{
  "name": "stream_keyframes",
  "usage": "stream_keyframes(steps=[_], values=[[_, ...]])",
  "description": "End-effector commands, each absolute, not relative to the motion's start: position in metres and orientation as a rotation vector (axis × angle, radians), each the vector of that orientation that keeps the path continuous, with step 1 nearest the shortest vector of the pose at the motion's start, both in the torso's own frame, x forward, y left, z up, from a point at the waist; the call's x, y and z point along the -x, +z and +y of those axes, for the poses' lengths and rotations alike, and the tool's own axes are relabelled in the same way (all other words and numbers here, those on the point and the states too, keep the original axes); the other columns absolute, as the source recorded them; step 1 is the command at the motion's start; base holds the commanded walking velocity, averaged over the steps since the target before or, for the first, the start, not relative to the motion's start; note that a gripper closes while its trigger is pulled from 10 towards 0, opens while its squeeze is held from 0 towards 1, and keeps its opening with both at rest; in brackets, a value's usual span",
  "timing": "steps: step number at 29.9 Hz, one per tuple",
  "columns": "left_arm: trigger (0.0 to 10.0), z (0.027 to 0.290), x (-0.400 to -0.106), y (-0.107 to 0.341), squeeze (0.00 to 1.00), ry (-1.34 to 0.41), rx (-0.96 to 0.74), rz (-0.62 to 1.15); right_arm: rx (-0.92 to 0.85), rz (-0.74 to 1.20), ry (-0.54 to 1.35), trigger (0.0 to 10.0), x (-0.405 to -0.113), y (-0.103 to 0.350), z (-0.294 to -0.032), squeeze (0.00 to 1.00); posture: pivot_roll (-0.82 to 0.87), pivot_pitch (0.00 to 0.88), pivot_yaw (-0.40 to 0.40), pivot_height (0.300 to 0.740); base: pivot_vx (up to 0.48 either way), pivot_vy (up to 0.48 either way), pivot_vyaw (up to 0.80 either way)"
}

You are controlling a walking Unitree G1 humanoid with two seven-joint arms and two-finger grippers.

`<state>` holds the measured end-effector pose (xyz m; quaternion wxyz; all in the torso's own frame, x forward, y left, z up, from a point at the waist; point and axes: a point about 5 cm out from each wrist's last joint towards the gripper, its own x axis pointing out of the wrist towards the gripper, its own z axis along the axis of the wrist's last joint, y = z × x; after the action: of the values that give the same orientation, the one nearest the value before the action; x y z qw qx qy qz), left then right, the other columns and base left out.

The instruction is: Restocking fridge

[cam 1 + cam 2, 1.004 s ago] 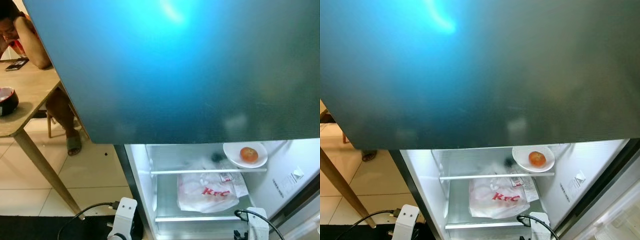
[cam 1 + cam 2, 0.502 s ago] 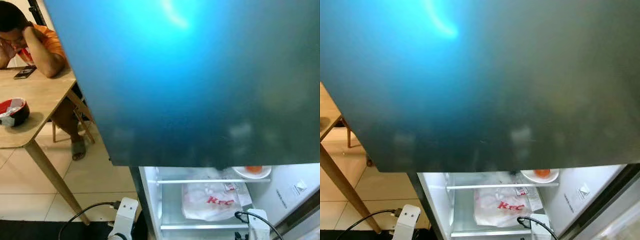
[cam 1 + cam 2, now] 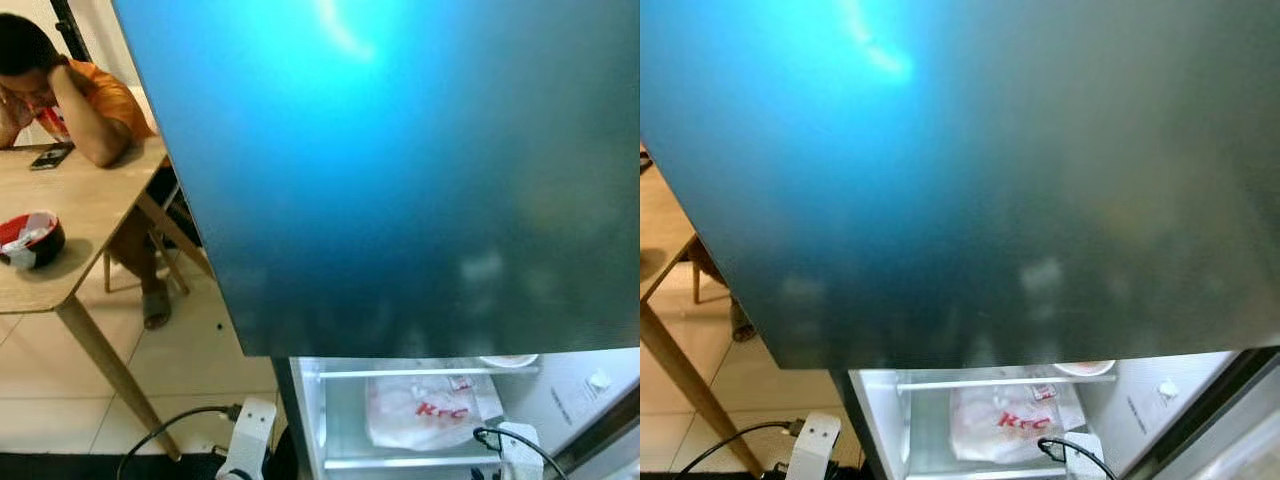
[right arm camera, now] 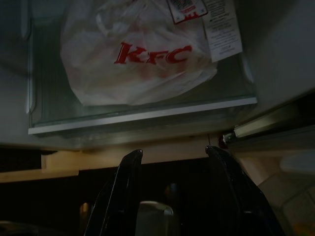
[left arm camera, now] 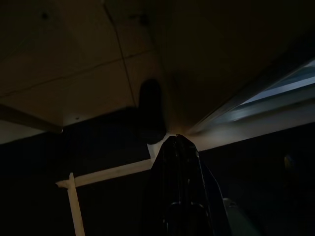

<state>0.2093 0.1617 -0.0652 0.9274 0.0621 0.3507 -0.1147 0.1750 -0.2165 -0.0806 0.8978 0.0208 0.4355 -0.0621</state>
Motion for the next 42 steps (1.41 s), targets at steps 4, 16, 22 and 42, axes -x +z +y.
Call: stream_keyframes(steps=[4, 16, 22, 42], values=[[10.0, 0.167, -0.207, -0.066, 0.0, -0.236, -0.137, 0.72, -0.073, 0.884, -0.143, 10.0, -0.175, -0.08, -0.217, 0.0, -0.07, 0.0, 0.045, 0.74, 0.0, 0.0, 0.0], [10.0, 0.17, -0.207, -0.066, 0.0, -0.169, -0.089, 0.716, -0.057, 0.884, -0.117, 10.0, -0.176, -0.08, -0.215, 0.0, -0.06, 0.0, 0.038, 0.74, 0.0, 0.0, 0.0], [10.0, 0.17, -0.205, -0.066, 0.0, -0.179, -0.093, 0.71, -0.057, 0.876, -0.099, 10.0, -0.178, -0.08, -0.212, 0.0, -0.06, 0.0, 0.034, 0.74, 0.0, -0.32, 0.0], [10.0, 0.174, -0.195, -0.071, 0.0, -0.12, -0.059, 0.717, 0.003, 0.916, -0.02, 10.0, -0.171, -0.083, -0.209, 0.0, -0.05, 0.001, -0.001, 0.74, 0.0, -0.144, 0.0]])
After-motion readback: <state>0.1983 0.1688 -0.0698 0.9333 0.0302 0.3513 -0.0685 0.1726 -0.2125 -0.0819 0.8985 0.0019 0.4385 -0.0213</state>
